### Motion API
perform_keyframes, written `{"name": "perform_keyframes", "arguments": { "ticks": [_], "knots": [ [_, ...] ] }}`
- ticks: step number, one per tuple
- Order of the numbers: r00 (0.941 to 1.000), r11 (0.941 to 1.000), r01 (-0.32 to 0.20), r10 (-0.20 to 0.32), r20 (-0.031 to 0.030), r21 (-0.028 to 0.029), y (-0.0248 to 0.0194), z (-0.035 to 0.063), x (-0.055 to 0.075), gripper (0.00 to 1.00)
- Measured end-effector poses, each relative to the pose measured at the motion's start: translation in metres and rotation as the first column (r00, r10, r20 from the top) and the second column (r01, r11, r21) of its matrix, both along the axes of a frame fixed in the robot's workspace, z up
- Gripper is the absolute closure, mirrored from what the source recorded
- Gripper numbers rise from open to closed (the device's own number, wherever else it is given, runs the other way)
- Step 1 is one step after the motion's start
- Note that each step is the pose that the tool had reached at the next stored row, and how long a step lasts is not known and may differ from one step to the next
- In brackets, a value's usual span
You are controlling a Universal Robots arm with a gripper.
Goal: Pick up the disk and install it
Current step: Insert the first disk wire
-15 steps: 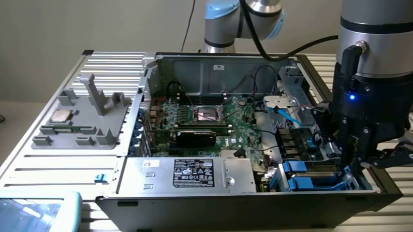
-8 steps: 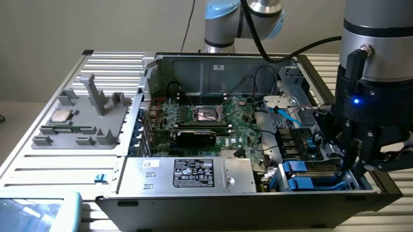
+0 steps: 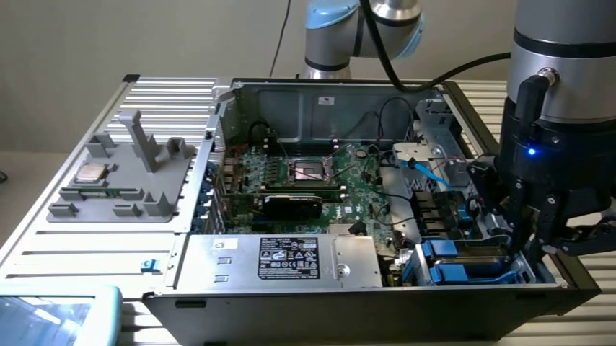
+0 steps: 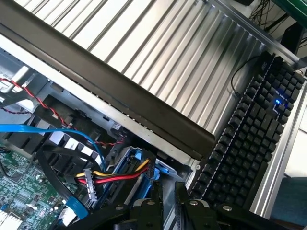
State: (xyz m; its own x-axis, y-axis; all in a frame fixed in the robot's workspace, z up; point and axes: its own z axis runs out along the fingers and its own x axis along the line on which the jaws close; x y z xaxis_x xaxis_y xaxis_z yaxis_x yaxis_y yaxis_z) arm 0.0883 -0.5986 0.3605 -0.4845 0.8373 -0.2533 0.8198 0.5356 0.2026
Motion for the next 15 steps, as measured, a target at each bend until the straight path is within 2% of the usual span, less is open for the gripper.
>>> {"name": "perform_keyframes", "arguments": {
  "ticks": [3,4,5,7,9,11,12,15],
  "knots": [
    [1.0000,0.9996,-0.001,0.001,0.0019,0.0288,-0.0030,0.0001,0.0001,0.76],
    [1.0000,0.9994,-0.001,0.001,0.0023,0.0352,-0.0040,0.0001,0.0001,0.76],
    [1.0000,0.9992,-0.003,0.002,0.0028,0.0391,-0.0050,0.0000,0.0001,0.76],
    [0.9999,0.9990,-0.012,0.011,0.0065,0.0442,-0.0060,0.0000,0.0001,0.76],
    [0.9993,0.9982,-0.035,0.034,0.0169,0.0482,-0.0061,0.0001,0.0001,0.76],
    [0.9976,0.9966,-0.066,0.065,0.0266,0.0489,-0.0061,0.0000,0.0001,0.76],
    [0.9961,0.9952,-0.084,0.083,0.0288,0.0491,-0.0061,-0.0001,0.0002,0.76],
    [0.9907,0.9898,-0.134,0.132,0.0302,0.0489,-0.0061,-0.0003,0.0000,0.76]
  ]
}}
